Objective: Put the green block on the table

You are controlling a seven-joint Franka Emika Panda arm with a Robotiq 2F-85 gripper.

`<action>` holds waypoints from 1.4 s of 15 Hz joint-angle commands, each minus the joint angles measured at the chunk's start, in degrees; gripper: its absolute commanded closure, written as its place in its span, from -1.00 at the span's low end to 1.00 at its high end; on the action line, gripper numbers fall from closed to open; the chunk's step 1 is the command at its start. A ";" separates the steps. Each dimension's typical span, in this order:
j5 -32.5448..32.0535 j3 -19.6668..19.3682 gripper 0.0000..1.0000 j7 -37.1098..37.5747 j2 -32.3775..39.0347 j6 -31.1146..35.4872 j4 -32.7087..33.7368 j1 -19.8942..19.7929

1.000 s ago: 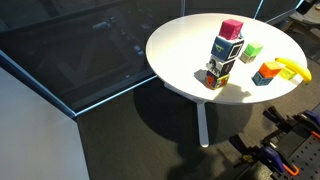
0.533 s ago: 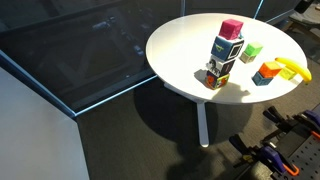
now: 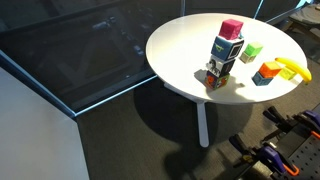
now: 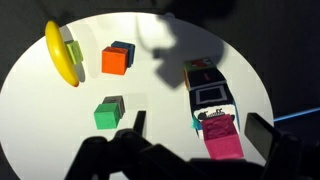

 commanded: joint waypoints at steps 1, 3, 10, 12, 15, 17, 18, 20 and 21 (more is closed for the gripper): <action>0.85 -0.43 -1.00 0.81 6.00 -4.62 6.54 0.03; 0.51 -0.77 -1.00 0.02 8.54 -5.99 8.87 0.08; -0.16 -2.78 -1.00 -0.92 17.04 -5.59 14.75 -0.46; 0.35 -3.91 -1.00 -1.52 19.78 -5.44 16.44 -0.73; 0.91 -5.49 -1.00 -2.32 23.75 -5.41 18.92 -1.44; 1.04 -6.35 -1.00 -3.36 25.78 -4.64 20.12 -1.89; 0.98 -6.71 -1.00 -4.12 26.63 -3.86 20.49 -2.09; 0.86 -7.30 -1.00 -5.77 28.08 -1.17 20.79 -2.54; 1.17 -7.56 -1.00 -6.78 28.72 0.25 20.83 -2.79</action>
